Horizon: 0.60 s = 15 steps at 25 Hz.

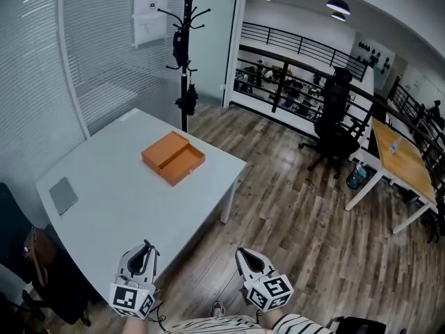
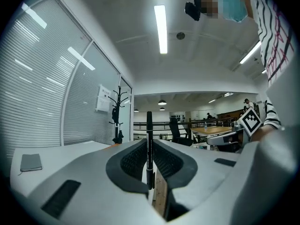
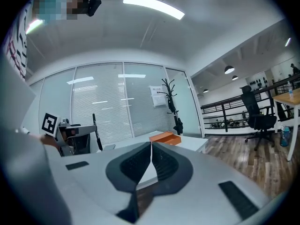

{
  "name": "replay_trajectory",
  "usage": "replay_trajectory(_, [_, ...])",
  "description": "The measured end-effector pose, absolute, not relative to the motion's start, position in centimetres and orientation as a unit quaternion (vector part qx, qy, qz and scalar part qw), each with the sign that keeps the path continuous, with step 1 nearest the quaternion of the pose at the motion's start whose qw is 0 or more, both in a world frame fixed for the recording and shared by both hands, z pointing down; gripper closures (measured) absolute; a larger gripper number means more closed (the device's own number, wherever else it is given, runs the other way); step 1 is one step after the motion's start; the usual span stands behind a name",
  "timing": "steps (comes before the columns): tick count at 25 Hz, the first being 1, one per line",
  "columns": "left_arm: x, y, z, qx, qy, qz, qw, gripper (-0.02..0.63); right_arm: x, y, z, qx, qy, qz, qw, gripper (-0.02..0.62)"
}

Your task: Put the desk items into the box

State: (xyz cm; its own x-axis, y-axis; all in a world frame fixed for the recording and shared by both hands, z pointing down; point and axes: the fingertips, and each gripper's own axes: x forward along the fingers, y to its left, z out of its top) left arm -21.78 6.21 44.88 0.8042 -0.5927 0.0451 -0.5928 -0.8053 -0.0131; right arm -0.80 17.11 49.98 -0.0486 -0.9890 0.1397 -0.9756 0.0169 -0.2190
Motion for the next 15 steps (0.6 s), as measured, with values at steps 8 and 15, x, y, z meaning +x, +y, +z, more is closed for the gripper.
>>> replay_trajectory(8, [-15.9, 3.6, 45.6, 0.941, -0.338, 0.028, -0.003, 0.554, 5.2, 14.1, 50.7, -0.665, 0.735, -0.131, 0.013, 0.569])
replay_trajectory(15, [-11.9, -1.5, 47.0, 0.94, -0.338, 0.044, 0.0, 0.554, 7.9, 9.4, 52.2, -0.655, 0.741, -0.149, 0.015, 0.568])
